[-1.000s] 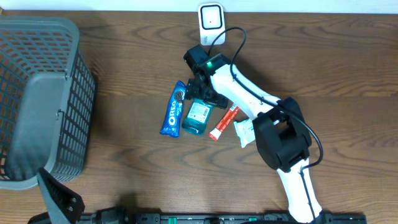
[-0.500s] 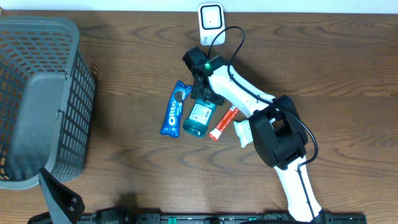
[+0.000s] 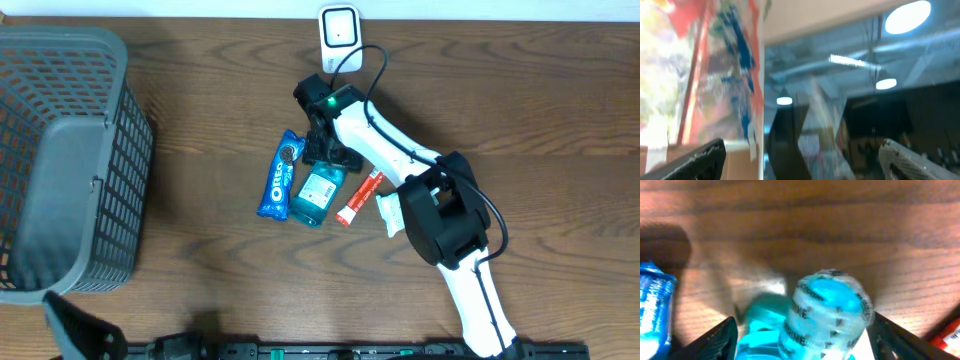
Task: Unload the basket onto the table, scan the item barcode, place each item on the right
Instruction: 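Close right gripper on the bottle cap and lift the bottle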
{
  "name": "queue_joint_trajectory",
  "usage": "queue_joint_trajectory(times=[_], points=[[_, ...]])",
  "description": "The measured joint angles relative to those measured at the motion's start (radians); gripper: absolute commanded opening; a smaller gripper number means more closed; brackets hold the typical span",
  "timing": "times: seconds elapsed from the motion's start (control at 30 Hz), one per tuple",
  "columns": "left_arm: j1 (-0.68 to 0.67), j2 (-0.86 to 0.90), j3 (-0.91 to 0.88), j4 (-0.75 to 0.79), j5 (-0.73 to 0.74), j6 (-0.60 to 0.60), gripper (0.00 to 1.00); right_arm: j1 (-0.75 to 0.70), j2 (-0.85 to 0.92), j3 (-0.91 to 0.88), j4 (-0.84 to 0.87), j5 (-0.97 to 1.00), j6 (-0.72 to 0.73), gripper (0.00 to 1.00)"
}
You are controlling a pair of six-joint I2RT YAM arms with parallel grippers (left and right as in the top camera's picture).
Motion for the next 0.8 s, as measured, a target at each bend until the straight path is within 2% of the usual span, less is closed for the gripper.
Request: queue_joint_trajectory(times=[0.1, 0.33, 0.43, 0.6, 0.7, 0.8], points=[[0.000, -0.002, 0.000, -0.004, 0.000, 0.000, 0.98, 0.000, 0.001, 0.003, -0.042, -0.014, 0.018, 0.93], [0.000, -0.053, 0.000, -0.032, 0.000, 0.000, 0.98, 0.000, 0.005, 0.004, -0.111, -0.052, 0.148, 0.92], [0.000, -0.095, 0.000, -0.041, 0.000, 0.000, 0.98, 0.001, 0.005, 0.004, -0.112, -0.066, 0.224, 0.88], [0.000, -0.142, 0.001, -0.040, 0.000, 0.000, 0.98, 0.001, 0.007, 0.004, -0.094, -0.073, 0.321, 0.68], [0.000, -0.142, -0.001, -0.052, 0.000, 0.000, 0.98, 0.002, 0.008, 0.008, -0.087, -0.058, 0.349, 0.59], [0.000, -0.142, 0.000, -0.051, 0.000, 0.000, 0.98, 0.005, 0.009, 0.012, -0.086, -0.036, 0.358, 0.54]])
